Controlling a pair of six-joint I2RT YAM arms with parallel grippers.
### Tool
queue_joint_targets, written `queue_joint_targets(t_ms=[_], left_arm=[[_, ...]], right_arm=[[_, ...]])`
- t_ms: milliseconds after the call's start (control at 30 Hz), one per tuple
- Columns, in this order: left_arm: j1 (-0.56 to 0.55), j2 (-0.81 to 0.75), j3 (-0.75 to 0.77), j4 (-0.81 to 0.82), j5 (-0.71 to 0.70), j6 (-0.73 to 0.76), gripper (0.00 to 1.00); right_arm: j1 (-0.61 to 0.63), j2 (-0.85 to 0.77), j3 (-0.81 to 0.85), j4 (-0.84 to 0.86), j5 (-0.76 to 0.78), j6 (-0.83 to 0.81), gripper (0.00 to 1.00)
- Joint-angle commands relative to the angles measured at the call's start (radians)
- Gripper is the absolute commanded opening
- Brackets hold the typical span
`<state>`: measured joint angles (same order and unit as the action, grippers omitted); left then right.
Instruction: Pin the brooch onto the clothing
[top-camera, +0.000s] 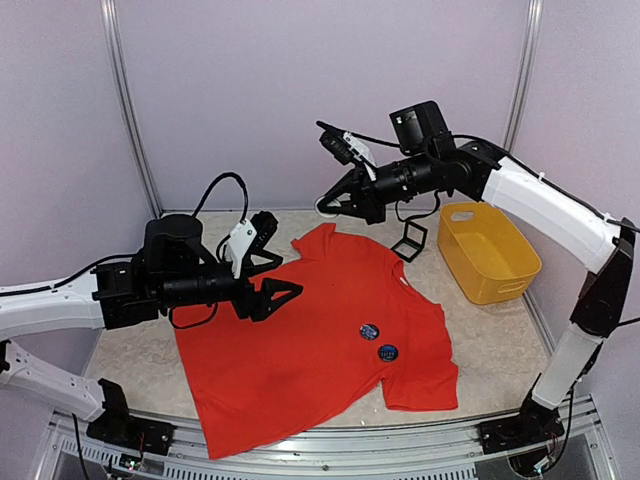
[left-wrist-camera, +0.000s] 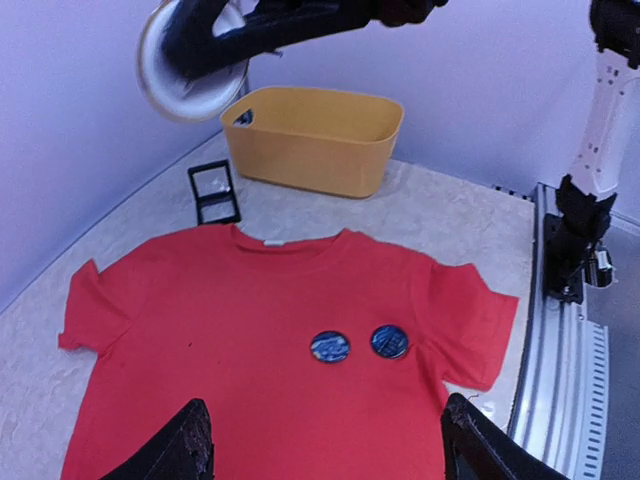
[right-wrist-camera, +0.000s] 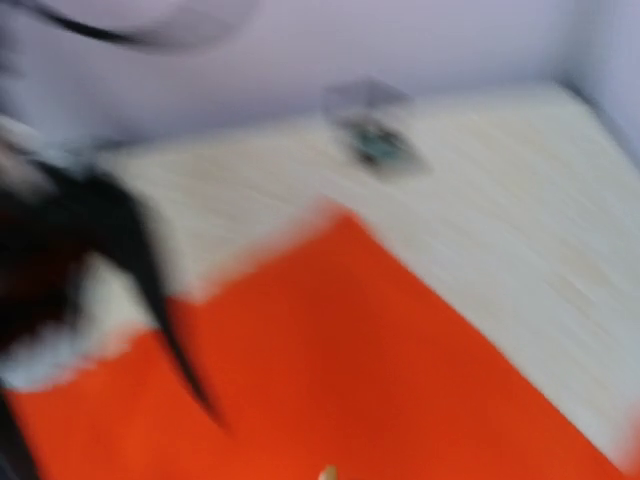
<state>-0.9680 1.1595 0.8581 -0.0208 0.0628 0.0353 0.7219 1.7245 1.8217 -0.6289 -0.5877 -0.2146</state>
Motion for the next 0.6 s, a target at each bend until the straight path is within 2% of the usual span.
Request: queue_joint_targets(t_ms=[0, 233, 400, 567], left_arm=[[-0.136, -0.079, 0.014, 0.105, 0.030, -0.005, 0.73], [-0.272, -0.210, -0.078, 0.277, -0.043, -0.110, 0.55], [-0.328, -0.276, -0.098, 0.348, -0.163, -0.123, 0.36], [-0.357, -0.248, -0.067, 0.385, -0.184, -0.088, 0.38]], right_arm=[[0.157, -0.096, -0.076, 0.157, -0.124, 0.097, 0.00], [0.322, -0.255, -0.252, 0.445, -0.107, 0.226, 0.00], [0.367, -0.311, -0.336, 0.530, -0.063, 0.283, 0.00], [0.395, -0.338, -0.377, 0.592, -0.033, 0.296, 0.00]])
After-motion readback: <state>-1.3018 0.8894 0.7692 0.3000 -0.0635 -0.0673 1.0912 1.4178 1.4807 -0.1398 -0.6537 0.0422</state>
